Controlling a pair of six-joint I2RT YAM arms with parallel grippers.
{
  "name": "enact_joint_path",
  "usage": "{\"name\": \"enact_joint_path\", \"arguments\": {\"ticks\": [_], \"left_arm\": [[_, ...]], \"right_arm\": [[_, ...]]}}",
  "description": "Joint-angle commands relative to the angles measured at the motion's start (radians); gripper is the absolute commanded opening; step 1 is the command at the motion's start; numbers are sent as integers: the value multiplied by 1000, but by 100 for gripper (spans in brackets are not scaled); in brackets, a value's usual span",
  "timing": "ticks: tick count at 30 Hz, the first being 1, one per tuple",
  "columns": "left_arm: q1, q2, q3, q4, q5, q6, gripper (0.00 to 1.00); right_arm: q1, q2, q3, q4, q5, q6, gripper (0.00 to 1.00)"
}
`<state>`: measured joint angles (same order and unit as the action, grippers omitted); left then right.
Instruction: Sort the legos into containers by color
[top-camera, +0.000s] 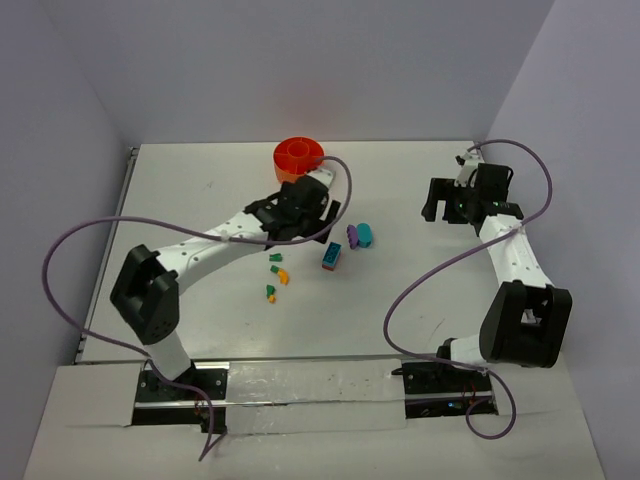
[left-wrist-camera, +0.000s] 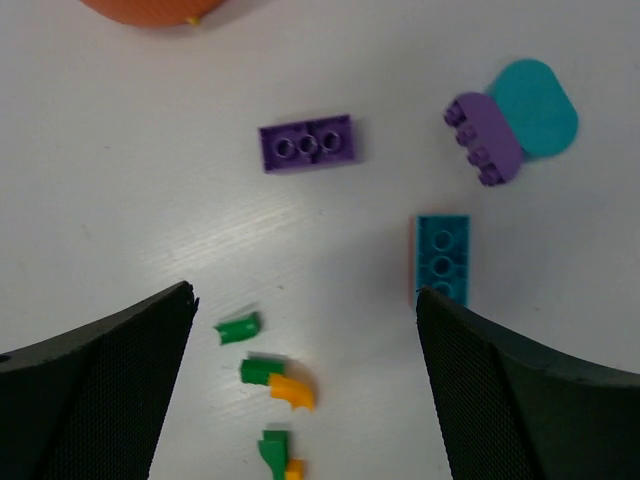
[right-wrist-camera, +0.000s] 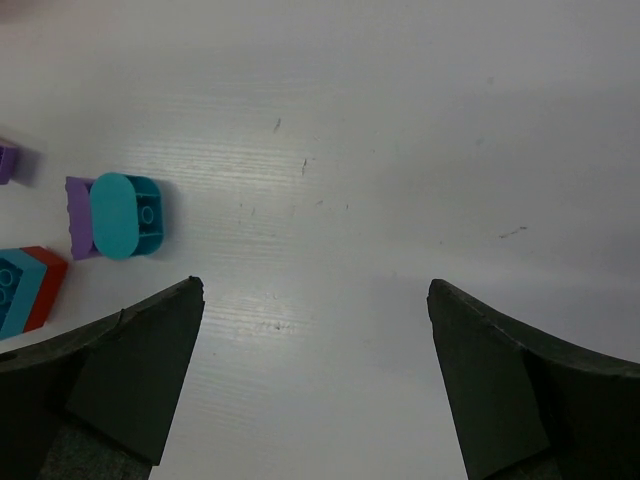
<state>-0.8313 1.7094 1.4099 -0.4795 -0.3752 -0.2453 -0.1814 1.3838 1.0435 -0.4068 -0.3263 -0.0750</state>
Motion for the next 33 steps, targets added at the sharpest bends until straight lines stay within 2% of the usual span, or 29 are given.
{"name": "enact_joint_path", "arguments": {"ticks": [1, 7, 13, 33], "left_arm": [[-55, 124, 128, -195, -10, -132, 96], [-114, 271, 329, -316, -7, -160, 94], [-115, 368, 423, -403, 76, -142, 93], [-52, 487, 497, -380, 229, -92, 81]], "right_arm": [[-1, -2, 1, 6, -30, 15, 100], [-1, 3, -19, 20, -34, 19, 100], [-1, 6, -29, 28, -34, 18, 100], [-1, 12, -57, 42, -42, 14, 100]]}}
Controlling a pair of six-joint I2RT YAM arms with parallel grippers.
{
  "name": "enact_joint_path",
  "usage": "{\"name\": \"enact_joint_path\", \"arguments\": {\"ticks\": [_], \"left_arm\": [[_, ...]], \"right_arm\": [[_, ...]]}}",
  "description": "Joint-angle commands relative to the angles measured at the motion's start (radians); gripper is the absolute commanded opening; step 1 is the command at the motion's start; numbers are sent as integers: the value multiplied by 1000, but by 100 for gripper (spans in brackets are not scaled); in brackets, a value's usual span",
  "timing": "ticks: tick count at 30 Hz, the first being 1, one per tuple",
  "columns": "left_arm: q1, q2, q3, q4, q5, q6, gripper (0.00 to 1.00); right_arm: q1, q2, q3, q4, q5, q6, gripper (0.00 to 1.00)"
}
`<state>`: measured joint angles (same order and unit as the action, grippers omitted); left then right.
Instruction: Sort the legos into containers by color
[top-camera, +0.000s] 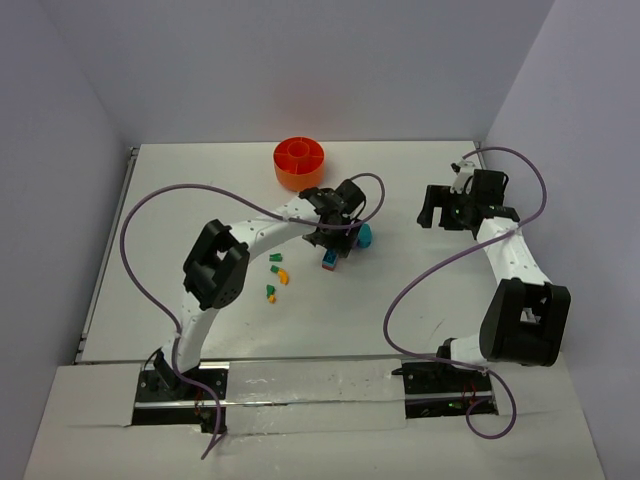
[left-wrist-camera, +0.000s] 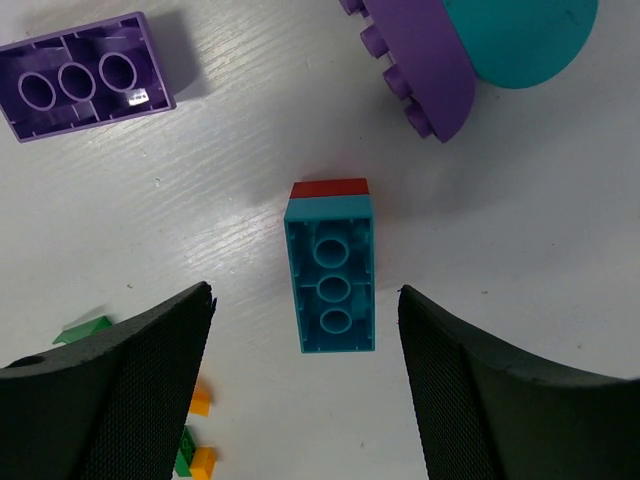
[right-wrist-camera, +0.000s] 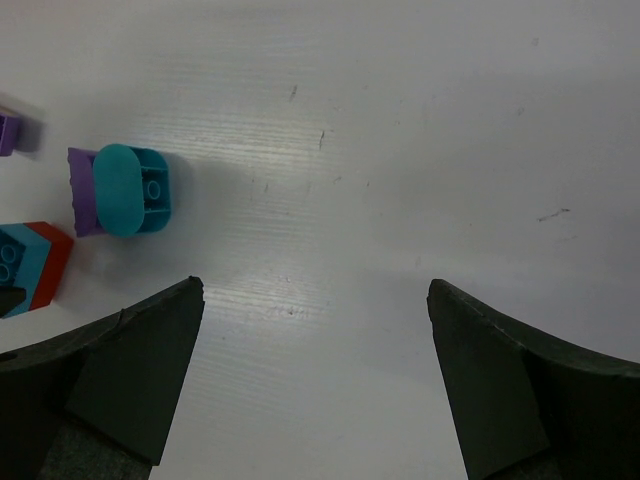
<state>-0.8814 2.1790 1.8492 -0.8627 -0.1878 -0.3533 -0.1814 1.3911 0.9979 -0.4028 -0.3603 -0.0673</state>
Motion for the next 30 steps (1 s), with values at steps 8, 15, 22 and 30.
{"name": "enact_joint_path", "arguments": {"ticks": [8, 15, 22, 30], "left_arm": [[6, 52, 84, 1, 60, 16, 79], [11, 65, 86, 1, 69, 14, 75], [25, 76, 107, -9, 84, 21, 64], [36, 91, 142, -28, 93, 32, 50]], "right_arm": [[-1, 10, -12, 38, -5, 4, 100], [-1, 13, -15, 42, -10, 6, 100], [-1, 16, -16, 44, -15, 7, 100], [-1, 23, 0, 35, -25, 8, 100]]}}
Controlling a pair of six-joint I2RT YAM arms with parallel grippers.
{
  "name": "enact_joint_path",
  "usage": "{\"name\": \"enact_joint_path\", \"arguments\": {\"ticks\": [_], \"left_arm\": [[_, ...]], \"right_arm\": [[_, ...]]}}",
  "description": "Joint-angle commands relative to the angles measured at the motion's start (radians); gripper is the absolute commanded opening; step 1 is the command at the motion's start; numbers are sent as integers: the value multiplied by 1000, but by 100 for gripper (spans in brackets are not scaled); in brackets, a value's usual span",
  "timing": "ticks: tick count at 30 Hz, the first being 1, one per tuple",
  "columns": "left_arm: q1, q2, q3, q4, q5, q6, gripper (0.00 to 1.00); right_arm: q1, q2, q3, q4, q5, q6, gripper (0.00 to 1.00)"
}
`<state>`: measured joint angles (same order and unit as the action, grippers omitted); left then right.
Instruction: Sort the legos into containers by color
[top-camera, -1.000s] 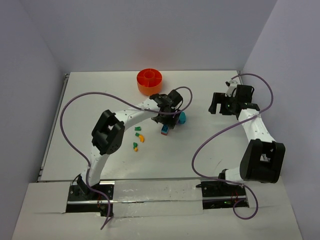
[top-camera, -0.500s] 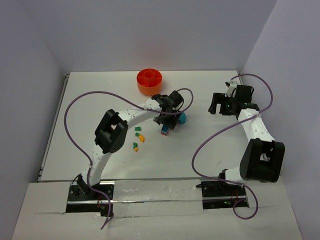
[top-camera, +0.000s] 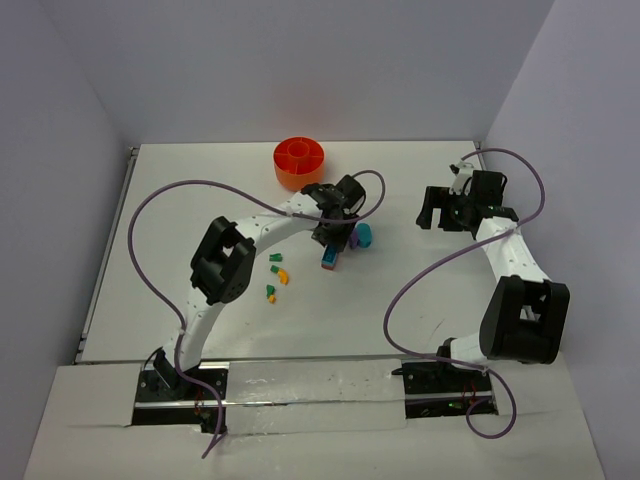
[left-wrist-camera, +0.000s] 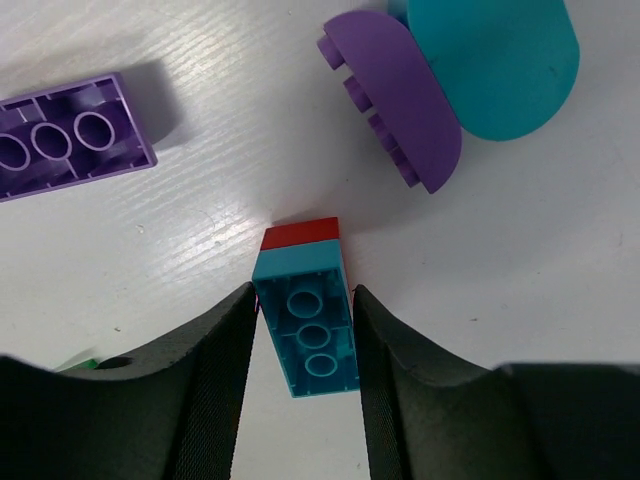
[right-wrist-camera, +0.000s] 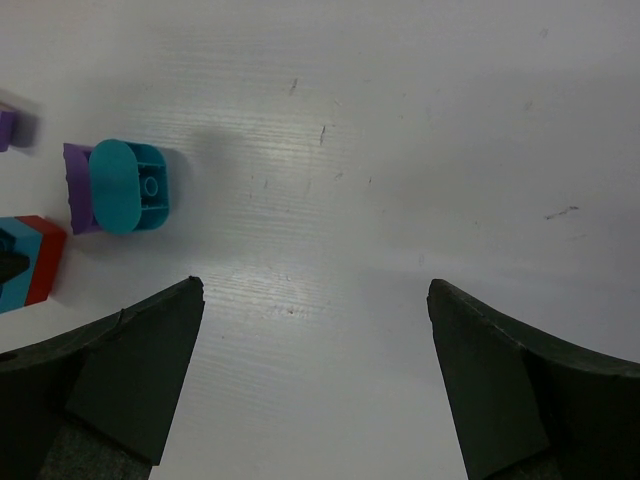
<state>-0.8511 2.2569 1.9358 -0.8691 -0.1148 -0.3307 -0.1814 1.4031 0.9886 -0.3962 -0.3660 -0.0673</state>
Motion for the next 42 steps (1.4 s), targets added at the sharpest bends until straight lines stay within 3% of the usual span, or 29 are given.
{"name": "enact_joint_path", "arguments": {"ticks": [1, 10, 16, 18, 20, 21, 24, 25, 27, 34, 36, 42], "left_arm": [[6, 14, 58, -24, 20, 11, 49], [6, 32, 60, -42, 26, 18, 61], [7, 32, 60, -45, 23, 18, 56], [11, 24, 62, -42, 23, 18, 51], [15, 17, 70, -42, 27, 27, 37], [15, 11, 72, -42, 30, 31, 36], [29, -27, 65, -30, 70, 60, 6], [30, -31, 63, -28, 76, 64, 4], [68, -126, 24, 9, 211, 99, 0], [238, -548, -447, 517, 686, 58, 0], [254, -630, -531, 644, 758, 60, 0], [272, -677, -589, 764, 957, 45, 0]], "right_arm": [[-1, 11, 13, 27, -21, 8, 100], [-1, 19, 30, 16, -32, 3, 100], [-1, 19, 27, 17, -31, 4, 100], [-1, 19, 25, 17, -34, 3, 100], [-1, 16, 25, 16, -43, 3, 100], [-1, 15, 25, 17, -50, 3, 100], [4, 10, 45, 9, -100, -4, 100], [5, 10, 48, 1, -106, -10, 100], [24, 3, 77, -25, -216, -36, 100], [110, -59, 120, -22, -505, -18, 100], [137, -81, 122, 10, -562, 11, 100], [296, -107, 171, 66, -634, 82, 99]]}}
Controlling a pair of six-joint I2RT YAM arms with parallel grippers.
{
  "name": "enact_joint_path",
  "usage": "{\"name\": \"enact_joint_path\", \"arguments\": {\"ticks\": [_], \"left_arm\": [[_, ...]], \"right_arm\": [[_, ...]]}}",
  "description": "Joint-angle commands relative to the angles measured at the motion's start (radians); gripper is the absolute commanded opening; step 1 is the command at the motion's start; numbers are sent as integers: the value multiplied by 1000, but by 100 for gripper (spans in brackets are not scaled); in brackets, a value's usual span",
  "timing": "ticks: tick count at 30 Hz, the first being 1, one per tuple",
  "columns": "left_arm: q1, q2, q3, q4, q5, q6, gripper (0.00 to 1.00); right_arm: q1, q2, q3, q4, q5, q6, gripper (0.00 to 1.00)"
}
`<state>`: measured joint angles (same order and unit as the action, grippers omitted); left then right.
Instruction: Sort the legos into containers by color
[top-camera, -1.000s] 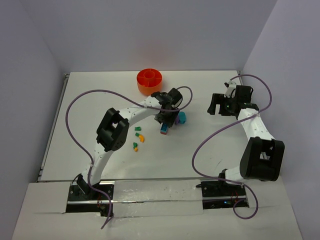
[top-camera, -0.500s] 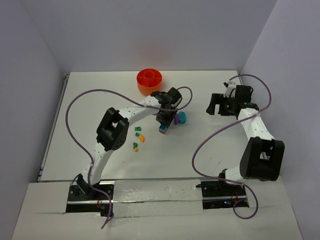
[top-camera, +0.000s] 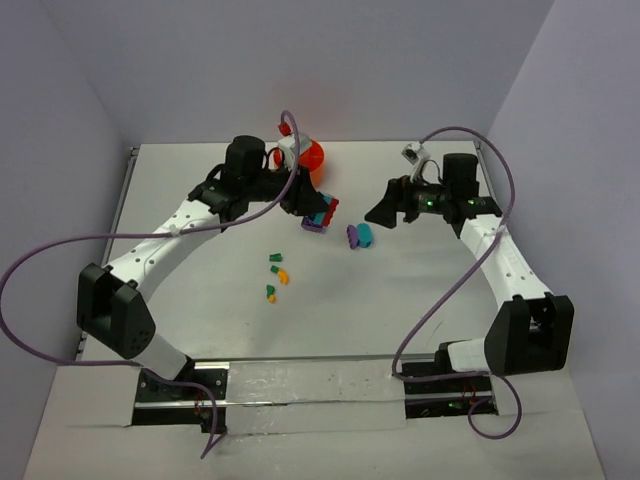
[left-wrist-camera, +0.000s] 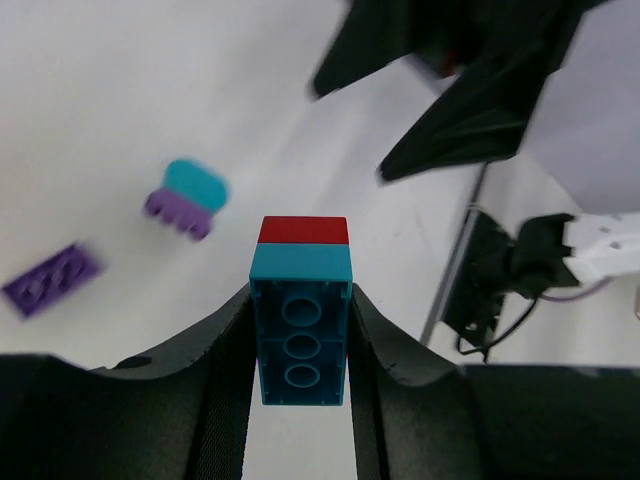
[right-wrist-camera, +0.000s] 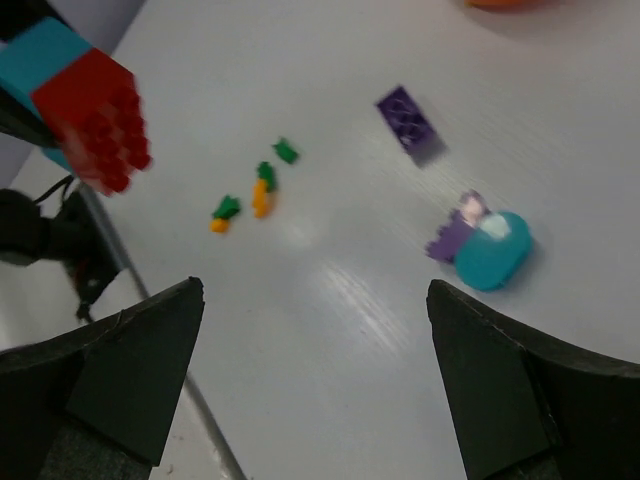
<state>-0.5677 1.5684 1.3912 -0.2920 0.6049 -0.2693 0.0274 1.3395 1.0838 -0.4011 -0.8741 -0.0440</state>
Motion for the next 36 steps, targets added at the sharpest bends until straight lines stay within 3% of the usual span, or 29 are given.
{"name": "enact_joint_path", "arguments": {"ticks": [1, 4, 9, 23, 32, 36], "left_arm": [[-11, 0, -57, 209, 255, -24, 0], [-8, -18, -101, 281, 300, -67, 0], [-9, -31, -137, 336, 328, -86, 0], [-5, -42, -188, 448, 429, -163, 0], [9, -38, -197, 474, 428, -186, 0], [12, -39, -202, 484, 432, -197, 0]], "right_arm": [[113, -40, 81, 95, -137, 100, 99], [166, -14, 106, 169, -175, 193, 96], [189, 16, 80, 325, -261, 352, 82], [216, 63, 76, 249, -371, 262, 78], [227, 49, 68, 163, -387, 170, 67], [229, 43, 61, 157, -391, 157, 53]]}}
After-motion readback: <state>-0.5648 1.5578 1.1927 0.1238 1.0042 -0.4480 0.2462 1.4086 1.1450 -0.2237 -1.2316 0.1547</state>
